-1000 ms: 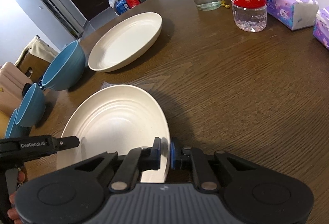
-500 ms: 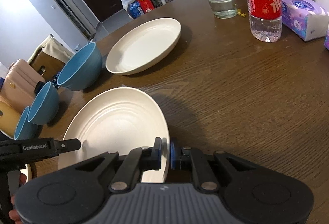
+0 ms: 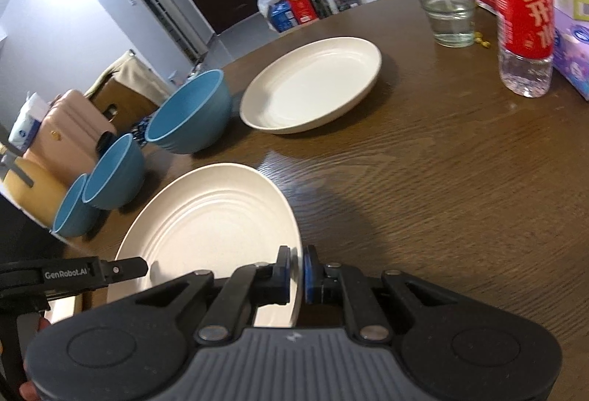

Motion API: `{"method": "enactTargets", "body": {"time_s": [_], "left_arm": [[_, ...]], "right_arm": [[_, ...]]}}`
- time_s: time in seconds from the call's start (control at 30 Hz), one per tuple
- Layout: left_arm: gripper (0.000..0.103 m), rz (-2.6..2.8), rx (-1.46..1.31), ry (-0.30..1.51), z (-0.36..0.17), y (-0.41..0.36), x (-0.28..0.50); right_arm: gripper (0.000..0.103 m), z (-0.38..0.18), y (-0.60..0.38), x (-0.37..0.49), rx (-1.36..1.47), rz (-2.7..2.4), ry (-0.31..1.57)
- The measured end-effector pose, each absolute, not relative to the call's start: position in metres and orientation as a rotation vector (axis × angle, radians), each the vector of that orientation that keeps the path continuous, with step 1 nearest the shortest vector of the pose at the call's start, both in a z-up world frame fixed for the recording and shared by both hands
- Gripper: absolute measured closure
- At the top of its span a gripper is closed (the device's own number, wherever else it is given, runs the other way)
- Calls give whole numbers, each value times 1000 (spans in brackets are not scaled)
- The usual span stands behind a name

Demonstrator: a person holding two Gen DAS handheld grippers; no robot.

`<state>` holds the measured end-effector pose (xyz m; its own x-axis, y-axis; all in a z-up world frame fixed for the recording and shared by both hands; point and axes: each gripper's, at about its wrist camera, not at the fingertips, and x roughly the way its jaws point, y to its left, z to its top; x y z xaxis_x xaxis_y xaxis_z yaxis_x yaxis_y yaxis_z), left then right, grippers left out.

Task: Organize plates and bowls
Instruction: 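Carry the cream plate with both tools toward the placed cream plate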

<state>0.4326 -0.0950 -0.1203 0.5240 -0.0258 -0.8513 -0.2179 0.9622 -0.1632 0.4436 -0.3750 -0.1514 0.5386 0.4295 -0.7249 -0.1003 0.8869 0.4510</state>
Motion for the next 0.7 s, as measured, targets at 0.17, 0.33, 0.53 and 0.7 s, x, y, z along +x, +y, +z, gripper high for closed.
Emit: {"method": "enactTargets", "body": {"time_s": [0.17, 0.33, 0.53, 0.7], "left_arm": [[79, 151, -275, 1008, -115, -87, 417], [79, 165, -281, 989, -106, -82, 406], [79, 178, -299, 966, -102, -69, 394], [79, 191, -324, 956, -101, -53, 384]], "right_arm": [[96, -146, -365, 438, 370, 362, 944], [96, -136, -358, 432, 361, 382, 927], [96, -130, -348, 428, 338, 400, 918], [96, -124, -332, 425, 313, 417, 914]]}}
